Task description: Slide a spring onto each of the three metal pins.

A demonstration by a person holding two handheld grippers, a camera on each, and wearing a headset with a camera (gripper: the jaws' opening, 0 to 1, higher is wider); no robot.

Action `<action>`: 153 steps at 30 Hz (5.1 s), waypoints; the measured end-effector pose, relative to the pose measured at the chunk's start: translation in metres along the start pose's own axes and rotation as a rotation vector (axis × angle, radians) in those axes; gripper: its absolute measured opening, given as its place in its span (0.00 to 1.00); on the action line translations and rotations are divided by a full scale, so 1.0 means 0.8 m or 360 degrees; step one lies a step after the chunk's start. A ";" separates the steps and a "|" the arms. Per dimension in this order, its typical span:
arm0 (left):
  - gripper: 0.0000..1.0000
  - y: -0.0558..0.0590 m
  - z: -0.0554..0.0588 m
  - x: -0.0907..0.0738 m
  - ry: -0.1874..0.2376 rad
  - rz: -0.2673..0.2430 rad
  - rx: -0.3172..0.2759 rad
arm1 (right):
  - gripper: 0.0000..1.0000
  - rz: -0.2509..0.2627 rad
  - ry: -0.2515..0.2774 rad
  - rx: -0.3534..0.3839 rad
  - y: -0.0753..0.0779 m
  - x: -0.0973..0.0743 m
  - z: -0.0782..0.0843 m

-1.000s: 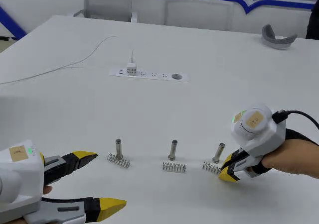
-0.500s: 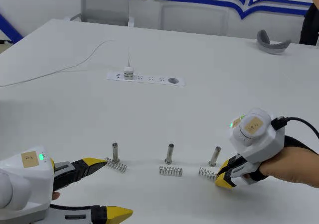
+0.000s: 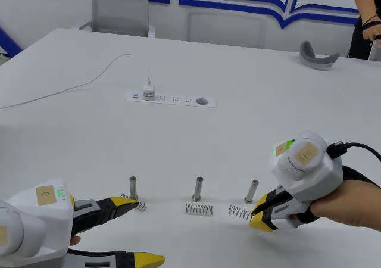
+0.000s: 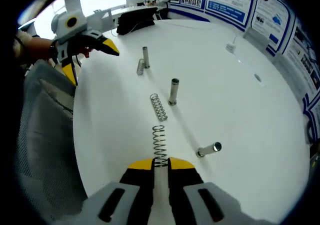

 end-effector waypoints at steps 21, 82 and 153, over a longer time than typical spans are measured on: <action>0.49 0.009 -0.015 0.038 0.0006 0.0142 0.0100 | 0.11 -0.0077 0.0042 -0.0237 -0.034 -0.008 -0.033; 0.12 0.026 -0.026 0.079 -0.0044 0.0327 0.0367 | 0.11 -0.0252 0.0042 -0.0634 -0.084 -0.016 -0.066; 0.11 0.029 -0.026 0.082 0.0018 0.0306 0.0329 | 0.12 -0.0274 0.0297 -0.0583 -0.107 -0.029 -0.101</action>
Point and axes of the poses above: the centre of the closed fingertips' face, and the gripper's own axes: x roughly forward along the fingers, y roughly to its right, z roughly out of its underside, the point moved 9 cm from there along -x, roughly backward along the fingers, and after that the axes turned 5 degrees about x, right-handed, at the moved point
